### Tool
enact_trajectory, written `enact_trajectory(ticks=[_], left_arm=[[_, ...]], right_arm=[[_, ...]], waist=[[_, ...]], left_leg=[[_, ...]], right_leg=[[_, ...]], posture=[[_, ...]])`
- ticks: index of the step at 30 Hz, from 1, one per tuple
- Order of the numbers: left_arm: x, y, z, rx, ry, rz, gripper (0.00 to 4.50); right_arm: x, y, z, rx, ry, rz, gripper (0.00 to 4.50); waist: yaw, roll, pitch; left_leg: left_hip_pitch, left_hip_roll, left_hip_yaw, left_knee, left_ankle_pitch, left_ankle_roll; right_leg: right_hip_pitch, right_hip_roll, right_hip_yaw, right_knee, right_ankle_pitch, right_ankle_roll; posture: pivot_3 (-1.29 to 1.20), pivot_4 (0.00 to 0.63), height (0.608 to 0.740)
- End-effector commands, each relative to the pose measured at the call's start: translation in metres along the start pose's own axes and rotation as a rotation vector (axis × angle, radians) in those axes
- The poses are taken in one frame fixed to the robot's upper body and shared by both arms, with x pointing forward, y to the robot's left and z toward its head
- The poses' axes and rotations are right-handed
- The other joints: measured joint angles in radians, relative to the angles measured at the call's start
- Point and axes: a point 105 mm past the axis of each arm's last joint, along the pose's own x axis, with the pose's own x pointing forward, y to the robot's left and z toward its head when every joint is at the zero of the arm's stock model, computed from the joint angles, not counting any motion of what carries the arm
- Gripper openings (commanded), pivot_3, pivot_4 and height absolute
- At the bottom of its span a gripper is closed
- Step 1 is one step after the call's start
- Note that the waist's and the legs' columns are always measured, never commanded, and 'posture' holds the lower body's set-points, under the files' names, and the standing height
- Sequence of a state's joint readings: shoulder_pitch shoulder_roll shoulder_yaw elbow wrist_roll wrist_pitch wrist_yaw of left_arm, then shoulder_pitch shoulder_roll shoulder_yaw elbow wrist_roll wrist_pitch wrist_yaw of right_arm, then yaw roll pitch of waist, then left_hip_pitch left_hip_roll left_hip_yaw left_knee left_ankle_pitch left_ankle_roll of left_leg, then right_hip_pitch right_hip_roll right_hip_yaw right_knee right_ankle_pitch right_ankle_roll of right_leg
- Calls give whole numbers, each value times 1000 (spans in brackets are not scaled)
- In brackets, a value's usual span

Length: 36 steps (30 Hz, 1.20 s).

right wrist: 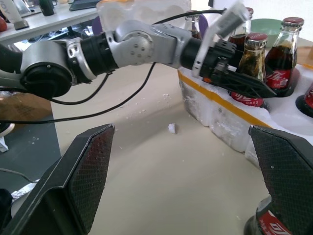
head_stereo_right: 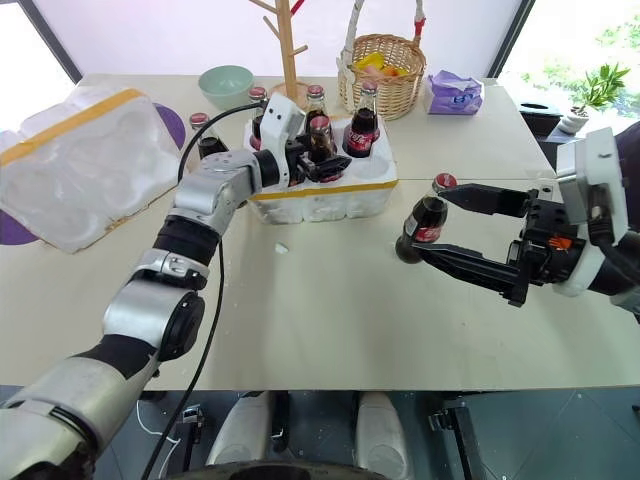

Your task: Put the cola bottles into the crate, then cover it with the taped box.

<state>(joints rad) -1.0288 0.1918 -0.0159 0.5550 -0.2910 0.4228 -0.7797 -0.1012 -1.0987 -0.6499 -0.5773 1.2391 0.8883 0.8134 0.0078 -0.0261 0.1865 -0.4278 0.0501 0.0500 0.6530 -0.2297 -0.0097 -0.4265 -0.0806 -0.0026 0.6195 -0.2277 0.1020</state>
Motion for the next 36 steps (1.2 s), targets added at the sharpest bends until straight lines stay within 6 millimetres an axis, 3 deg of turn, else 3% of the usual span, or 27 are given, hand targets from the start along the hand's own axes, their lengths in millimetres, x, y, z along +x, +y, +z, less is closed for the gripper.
enact_trajectory(ticks=[1, 5, 7, 11, 14, 16, 29, 36], left_arm=[[-47, -17, 50, 8, -210, -135, 4476], [-102, -25, 53, -4, -236, -181, 4476], [-123, -20, 46, -3, -206, -122, 4476], [-158, 24, 19, 33, -94, 188, 4476], [-170, 52, 7, 45, -53, 352, 4476], [-173, 65, 0, 60, -39, 419, 4476], [-145, 84, -13, 73, -44, 437, 4476], [-119, 95, -14, 108, -16, 434, 4476]], right_arm=[[0, 2, 6, -31, -23, 14, 4500], [2, 0, 7, -30, -26, 19, 4500], [3, -1, 7, -29, -25, 25, 4500], [6, -1, 8, -24, -30, 37, 4500], [8, -2, 9, -21, -32, 42, 4500], [9, -3, 8, -19, -33, 46, 4500], [14, 9, 8, -6, -34, 84, 4500], [15, 15, 13, -11, -41, 103, 4500]], waist=[[-4, 0, 0], [-5, 0, 0], [-2, 1, 0], [5, 1, 0], [8, 0, 0], [8, 0, 0], [4, 0, 0], [7, 0, 0]], left_leg=[[0, 0, 0, 0, 0, 0], [2, 0, 0, 1, 0, 0], [3, 0, 0, 1, 0, 0], [2, 0, -1, 7, 0, 0], [1, 0, -1, 10, 0, 0], [1, 0, 0, 10, 0, 0], [1, 0, 0, 10, 0, 0], [0, 0, 0, 10, 0, 0]], right_leg=[[0, 0, 0, 0, 0, 0], [0, 0, 0, 5, 0, 0], [0, 0, 0, 7, 0, 0], [2, 0, 0, 8, -3, -4], [2, -1, 0, 7, -3, -4], [3, -1, 0, 7, -3, -4], [2, -1, 0, 8, -2, -4], [2, -1, 0, 7, -2, -4]], posture=[[0, 150, 740], [0, 150, 740], [0, 150, 740], [0, 150, 740], [0, 150, 740], [0, 150, 740], [0, 150, 740], [0, 150, 740]])
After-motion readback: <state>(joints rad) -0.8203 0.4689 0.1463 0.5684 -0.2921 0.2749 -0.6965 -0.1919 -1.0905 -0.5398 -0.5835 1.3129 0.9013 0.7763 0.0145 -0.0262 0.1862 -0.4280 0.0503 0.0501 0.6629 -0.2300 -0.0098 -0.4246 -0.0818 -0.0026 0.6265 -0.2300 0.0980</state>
